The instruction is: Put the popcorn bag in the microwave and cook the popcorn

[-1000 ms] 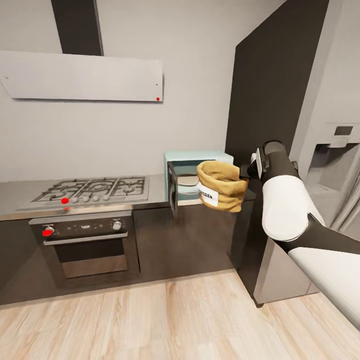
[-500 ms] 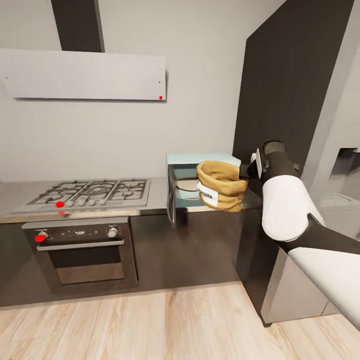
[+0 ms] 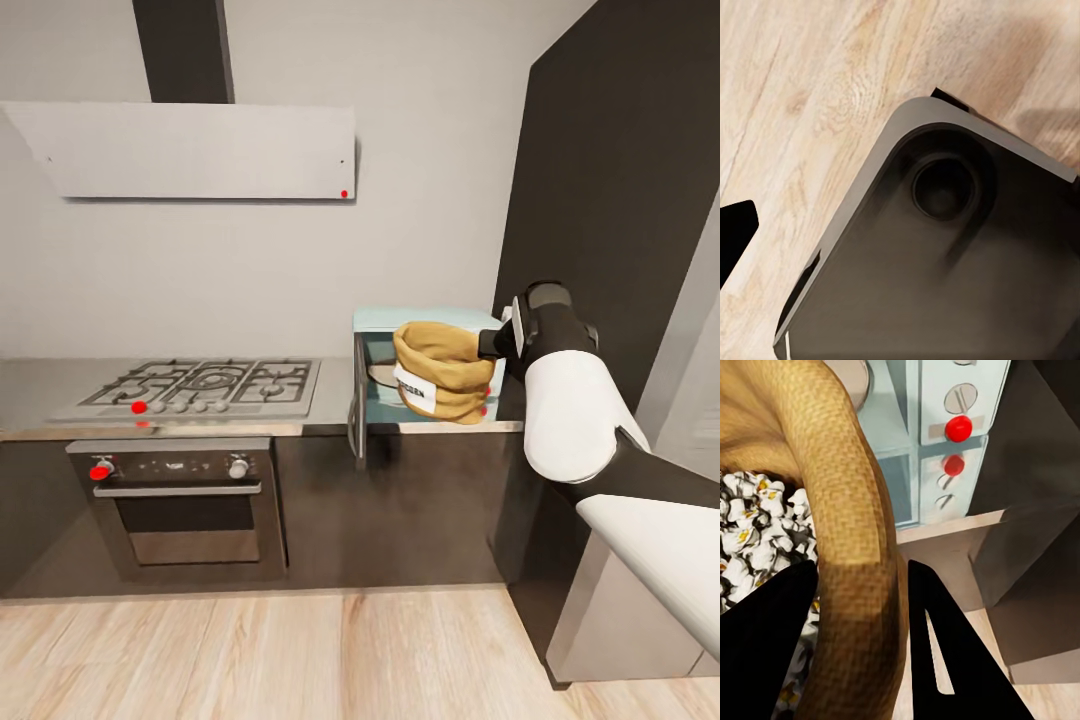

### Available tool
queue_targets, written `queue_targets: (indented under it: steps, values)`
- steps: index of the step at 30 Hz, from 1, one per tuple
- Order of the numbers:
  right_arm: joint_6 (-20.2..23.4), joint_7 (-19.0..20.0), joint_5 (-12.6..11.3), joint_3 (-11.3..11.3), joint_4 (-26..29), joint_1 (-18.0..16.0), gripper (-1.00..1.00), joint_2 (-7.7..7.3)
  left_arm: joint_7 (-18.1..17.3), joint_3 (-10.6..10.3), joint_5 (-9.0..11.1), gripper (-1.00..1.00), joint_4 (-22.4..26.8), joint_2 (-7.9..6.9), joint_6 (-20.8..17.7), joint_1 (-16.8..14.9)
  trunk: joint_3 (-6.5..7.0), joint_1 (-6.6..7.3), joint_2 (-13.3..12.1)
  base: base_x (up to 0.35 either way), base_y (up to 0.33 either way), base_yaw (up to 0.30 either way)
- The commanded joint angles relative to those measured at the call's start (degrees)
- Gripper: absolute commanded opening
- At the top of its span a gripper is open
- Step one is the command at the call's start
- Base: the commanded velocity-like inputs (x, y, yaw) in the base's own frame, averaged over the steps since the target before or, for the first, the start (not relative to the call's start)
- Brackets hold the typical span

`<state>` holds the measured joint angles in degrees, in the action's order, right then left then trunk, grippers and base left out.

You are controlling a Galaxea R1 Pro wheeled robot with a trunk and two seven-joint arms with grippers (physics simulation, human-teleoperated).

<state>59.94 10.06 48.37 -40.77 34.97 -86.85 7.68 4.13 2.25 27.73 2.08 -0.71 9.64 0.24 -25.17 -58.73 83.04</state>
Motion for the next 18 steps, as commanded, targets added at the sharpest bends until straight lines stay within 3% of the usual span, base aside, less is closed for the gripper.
queue_targets:
  steps: [1, 18]
  values:
    - [0.06, 0.53, 0.57, -0.37, 0.10, -0.07, -1.00, 0.10, 0.17, 0.21, -0.22, 1.00, 0.12, 0.01, 0.03, 0.03, -0.06, 0.00, 0.03, 0.001, 0.000, 0.002]
    - [-0.32, 0.52, 0.15, -0.58, -0.72, 0.98, -1.00, 0.28, 0.17, 0.23, -0.22, 1.00, 0.12, 0.01, 0.11, 0.03, -0.06, 0.00, 0.03, 0.000, 0.000, 0.000]
